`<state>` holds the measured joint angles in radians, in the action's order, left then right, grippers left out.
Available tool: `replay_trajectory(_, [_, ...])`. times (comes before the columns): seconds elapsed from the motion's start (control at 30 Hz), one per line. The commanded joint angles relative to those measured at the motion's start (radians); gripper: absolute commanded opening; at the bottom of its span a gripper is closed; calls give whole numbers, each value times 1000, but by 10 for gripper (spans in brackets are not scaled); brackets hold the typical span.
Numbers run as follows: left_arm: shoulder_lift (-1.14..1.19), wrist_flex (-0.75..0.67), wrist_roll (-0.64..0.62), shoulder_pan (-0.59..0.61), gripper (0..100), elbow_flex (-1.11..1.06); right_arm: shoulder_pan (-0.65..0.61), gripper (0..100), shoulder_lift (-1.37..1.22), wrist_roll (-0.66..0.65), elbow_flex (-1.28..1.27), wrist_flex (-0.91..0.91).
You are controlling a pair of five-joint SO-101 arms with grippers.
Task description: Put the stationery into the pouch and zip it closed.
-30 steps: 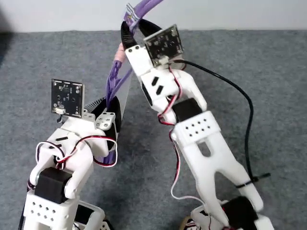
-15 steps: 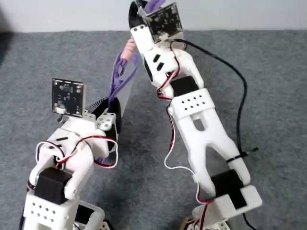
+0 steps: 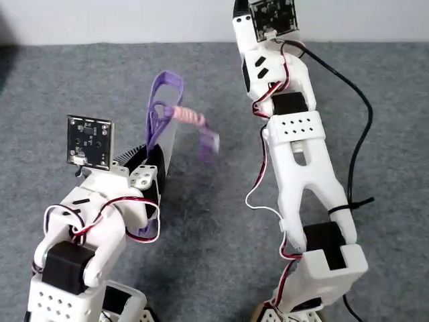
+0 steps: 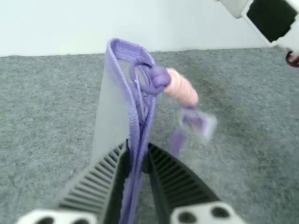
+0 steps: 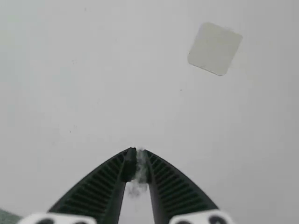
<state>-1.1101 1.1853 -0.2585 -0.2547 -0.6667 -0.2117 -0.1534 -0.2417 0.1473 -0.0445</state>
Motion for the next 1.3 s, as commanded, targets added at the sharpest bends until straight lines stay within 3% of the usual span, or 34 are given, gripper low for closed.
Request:
replay_trajectory(0.0, [6, 8, -9, 6, 9, 44, -2, 6, 59, -8, 52, 48])
replay_trajectory(0.13, [6, 8, -9, 6, 9, 45, -16, 7, 147, 0, 49, 263])
replay_trajectory(0.3, [6, 8, -9, 6, 9, 48, -16, 9, 283, 124, 49, 619])
replay_trajectory(0.5, [6, 8, -9, 6, 9, 48, -22, 22, 394, 176, 49, 1020])
replay_trajectory(0.7, [6, 8, -9, 6, 9, 44, -99, 250, 479, 178, 49, 1363])
replay_trajectory(0.83, [6, 8, -9, 6, 9, 44, -185, 292, 536, 196, 48, 1561])
replay_trajectory(1.03, [6, 8, -9, 6, 9, 44, -344, 292, 553, 373, 26, 1630])
replay_trajectory(1.27, [6, 8, -9, 6, 9, 44, -427, 292, 562, 387, -126, 1440])
